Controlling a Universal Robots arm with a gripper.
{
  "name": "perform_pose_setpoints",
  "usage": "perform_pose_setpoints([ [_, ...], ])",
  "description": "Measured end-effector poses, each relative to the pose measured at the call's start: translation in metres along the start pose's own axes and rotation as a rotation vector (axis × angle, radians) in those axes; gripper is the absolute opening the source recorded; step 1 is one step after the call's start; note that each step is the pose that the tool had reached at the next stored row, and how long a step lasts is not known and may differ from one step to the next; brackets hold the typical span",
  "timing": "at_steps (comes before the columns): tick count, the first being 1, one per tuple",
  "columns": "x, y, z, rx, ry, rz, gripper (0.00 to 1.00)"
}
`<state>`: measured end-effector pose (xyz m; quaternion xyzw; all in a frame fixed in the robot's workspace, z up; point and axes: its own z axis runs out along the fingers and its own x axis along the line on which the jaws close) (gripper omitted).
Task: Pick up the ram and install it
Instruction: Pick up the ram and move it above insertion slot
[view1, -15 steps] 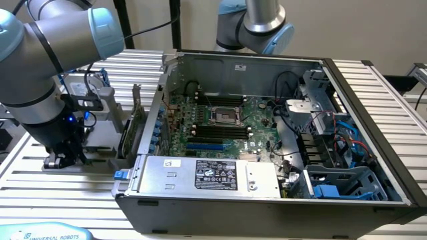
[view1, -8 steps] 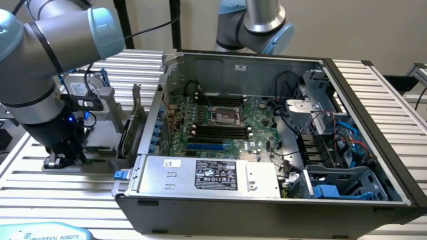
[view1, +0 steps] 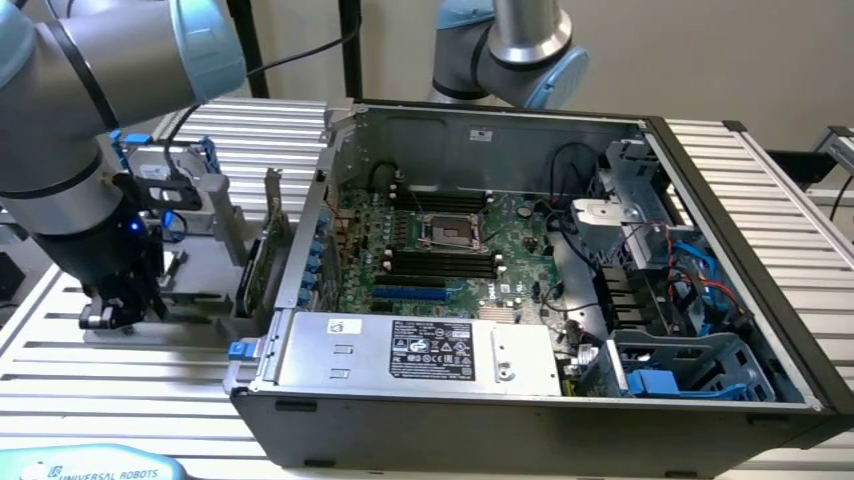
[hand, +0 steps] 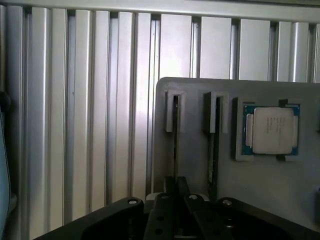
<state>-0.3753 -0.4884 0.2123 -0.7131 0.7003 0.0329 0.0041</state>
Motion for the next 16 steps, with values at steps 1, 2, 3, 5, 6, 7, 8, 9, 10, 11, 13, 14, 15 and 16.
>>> perform_pose_setpoints([
  [1, 0.0, 0.0001, -0.0041, -0.0014, 0.0, 0.0, 0.13],
  [2, 0.0, 0.0001, -0.0082, -0.0029, 0.0001, 0.0, 0.13],
  [3, -0.001, 0.0, -0.0125, -0.0041, 0.0, 0.0, 0.13],
  [5, -0.001, -0.0002, -0.0214, -0.0062, -0.0001, 0.0, 0.13],
  [6, -0.001, -0.0004, -0.0264, -0.0073, 0.0, 0.0, 0.13],
  [7, -0.002, -0.0006, -0.0309, -0.0082, 0.0, 0.0, 0.13],
  [8, -0.002, -0.001, -0.0354, -0.0088, -0.0001, 0.0, 0.13],
  [9, -0.002, -0.0015, -0.04, -0.0095, 0.0, 0.0, 0.13],
  [10, -0.002, -0.0021, -0.0445, -0.0098, -0.0002, 0.0, 0.13],
  [11, -0.002, -0.0029, -0.0492, -0.0101, -0.0001, 0.001, 0.13],
  [13, -0.003, -0.005, -0.0583, -0.0103, -0.0003, 0.001, 0.13],
  [14, -0.003, -0.0062, -0.0628, -0.0104, -0.0004, 0.0, 0.13],
  [15, -0.003, -0.0077, -0.0674, -0.0106, -0.0005, 0.0, 0.13],
  [16, -0.004, -0.0095, -0.072, -0.0106, -0.0009, 0.0, 0.13],
])
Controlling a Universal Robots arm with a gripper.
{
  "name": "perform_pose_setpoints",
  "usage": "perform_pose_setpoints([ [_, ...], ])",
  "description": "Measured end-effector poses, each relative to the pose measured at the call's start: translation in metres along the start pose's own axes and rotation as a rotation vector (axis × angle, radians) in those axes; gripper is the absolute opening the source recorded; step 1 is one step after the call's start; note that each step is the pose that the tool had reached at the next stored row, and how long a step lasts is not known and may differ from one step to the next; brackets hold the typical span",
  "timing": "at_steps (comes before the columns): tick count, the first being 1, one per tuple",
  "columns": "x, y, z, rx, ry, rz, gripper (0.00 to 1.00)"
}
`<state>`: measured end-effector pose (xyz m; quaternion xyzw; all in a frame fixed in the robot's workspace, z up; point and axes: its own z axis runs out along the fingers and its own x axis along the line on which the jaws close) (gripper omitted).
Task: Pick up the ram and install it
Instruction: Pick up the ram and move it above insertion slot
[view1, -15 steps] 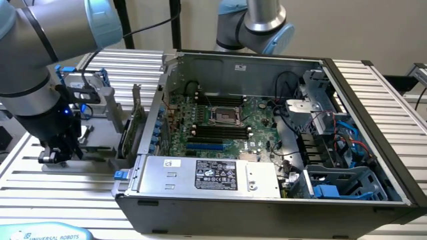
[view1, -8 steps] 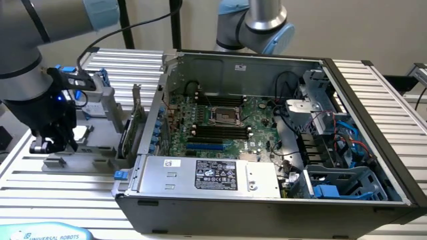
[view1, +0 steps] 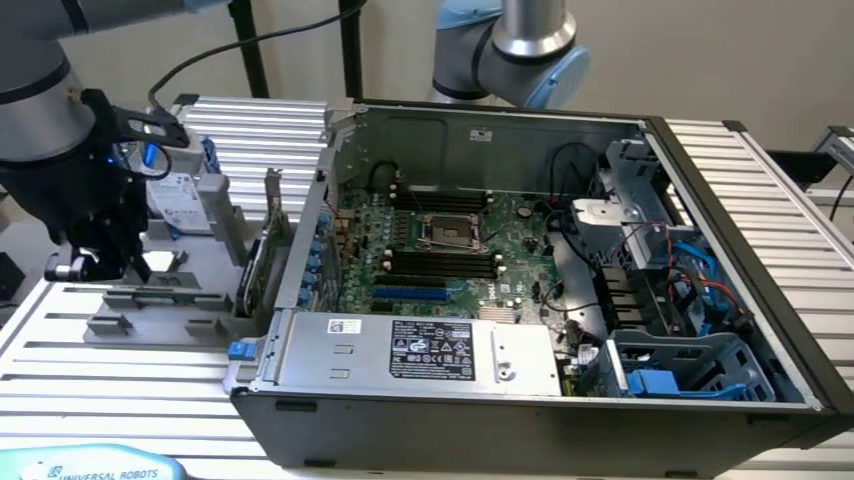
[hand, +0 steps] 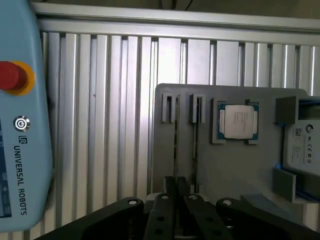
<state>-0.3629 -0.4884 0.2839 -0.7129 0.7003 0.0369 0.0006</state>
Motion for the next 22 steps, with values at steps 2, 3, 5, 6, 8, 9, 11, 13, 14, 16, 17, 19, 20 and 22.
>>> perform_pose_setpoints([
  [2, 0.0, -0.0041, -0.0092, -0.0002, -0.0007, 0.0, 0.13],
  [3, -0.001, -0.0065, -0.014, -0.0002, -0.0014, -0.001, 0.13],
  [5, -0.001, -0.0115, -0.0228, -0.0004, -0.0027, -0.002, 0.13],
  [6, -0.001, -0.0144, -0.0274, -0.0003, -0.0037, -0.002, 0.13],
  [8, -0.002, -0.0201, -0.0361, -0.0004, -0.0057, -0.003, 0.13],
  [9, -0.002, -0.0231, -0.0403, -0.0004, -0.0067, -0.004, 0.13],
  [11, -0.002, -0.0288, -0.0488, -0.0005, -0.0088, -0.005, 0.13],
  [13, -0.002, -0.0347, -0.0572, -0.0004, -0.0111, -0.006, 0.13],
  [14, -0.002, -0.0377, -0.0615, -0.0006, -0.0122, -0.006, 0.13],
  [16, -0.003, -0.0435, -0.0696, -0.0006, -0.0148, -0.007, 0.13],
  [17, -0.003, -0.0467, -0.0736, -0.0007, -0.016, -0.008, 0.13],
  [19, -0.003, -0.0535, -0.0817, -0.0007, -0.019, -0.009, 0.13],
  [20, -0.003, -0.057, -0.0854, -0.0008, -0.0205, -0.009, 0.13],
  [22, -0.004, -0.0641, -0.0924, -0.0008, -0.0237, -0.01, 0.13],
])
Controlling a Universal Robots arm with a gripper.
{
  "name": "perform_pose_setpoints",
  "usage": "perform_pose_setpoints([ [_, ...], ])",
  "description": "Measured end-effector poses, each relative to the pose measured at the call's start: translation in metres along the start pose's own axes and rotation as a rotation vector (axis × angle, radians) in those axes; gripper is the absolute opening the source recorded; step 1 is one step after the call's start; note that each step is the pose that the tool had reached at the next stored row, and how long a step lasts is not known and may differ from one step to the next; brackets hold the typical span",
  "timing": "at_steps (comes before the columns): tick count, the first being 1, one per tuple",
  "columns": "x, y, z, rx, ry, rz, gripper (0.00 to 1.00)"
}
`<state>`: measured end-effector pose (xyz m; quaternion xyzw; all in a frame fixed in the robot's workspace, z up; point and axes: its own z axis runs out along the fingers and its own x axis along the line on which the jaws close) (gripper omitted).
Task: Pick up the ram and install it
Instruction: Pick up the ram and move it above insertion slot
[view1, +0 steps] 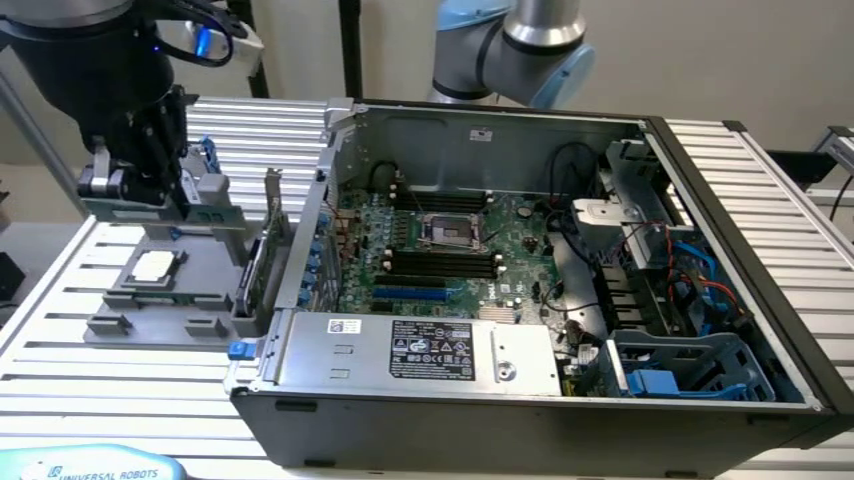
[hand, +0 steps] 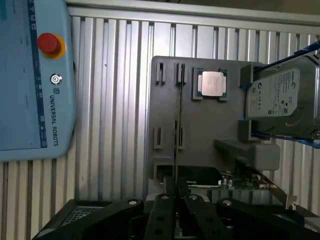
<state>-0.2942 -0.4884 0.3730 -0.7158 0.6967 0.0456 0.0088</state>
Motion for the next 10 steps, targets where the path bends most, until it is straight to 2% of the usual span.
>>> perform_pose_setpoints([
  [5, 0.0, -0.0221, -0.0133, 0.0002, -0.0123, -0.001, 0.13],
  [10, 0.0, -0.0443, -0.022, 0.0006, -0.0262, -0.002, 0.13],
])
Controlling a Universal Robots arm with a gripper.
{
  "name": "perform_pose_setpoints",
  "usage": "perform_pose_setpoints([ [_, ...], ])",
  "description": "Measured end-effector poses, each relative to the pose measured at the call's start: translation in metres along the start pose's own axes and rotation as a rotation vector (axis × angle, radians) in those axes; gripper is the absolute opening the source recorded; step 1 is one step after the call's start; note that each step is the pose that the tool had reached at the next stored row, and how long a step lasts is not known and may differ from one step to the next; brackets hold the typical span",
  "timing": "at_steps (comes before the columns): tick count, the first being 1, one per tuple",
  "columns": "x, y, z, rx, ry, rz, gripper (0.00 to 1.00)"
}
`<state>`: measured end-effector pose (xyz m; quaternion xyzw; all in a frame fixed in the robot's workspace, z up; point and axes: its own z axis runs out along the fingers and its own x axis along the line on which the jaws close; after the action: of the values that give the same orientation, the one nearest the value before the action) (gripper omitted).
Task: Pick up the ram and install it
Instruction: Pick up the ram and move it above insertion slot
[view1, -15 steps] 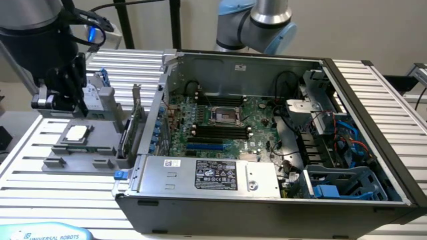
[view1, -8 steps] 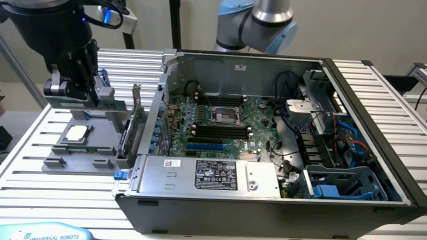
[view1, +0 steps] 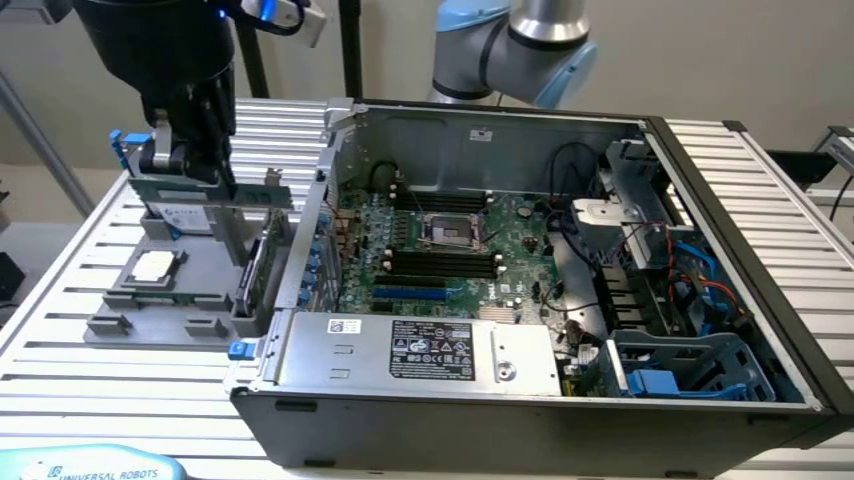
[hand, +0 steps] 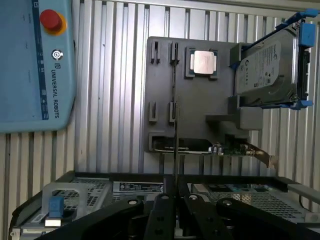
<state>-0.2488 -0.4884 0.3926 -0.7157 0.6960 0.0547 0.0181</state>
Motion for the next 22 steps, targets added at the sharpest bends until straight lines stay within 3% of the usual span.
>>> perform_pose_setpoints([
  [5, 0.0, -0.0225, -0.0025, 0.0004, -0.0175, -0.001, 0.13],
  [11, 0.001, -0.05, -0.004, 0.0008, -0.0324, -0.002, 0.13],
  [22, -0.001, -0.1003, -0.0024, -0.0009, -0.0355, -0.002, 0.13],
])
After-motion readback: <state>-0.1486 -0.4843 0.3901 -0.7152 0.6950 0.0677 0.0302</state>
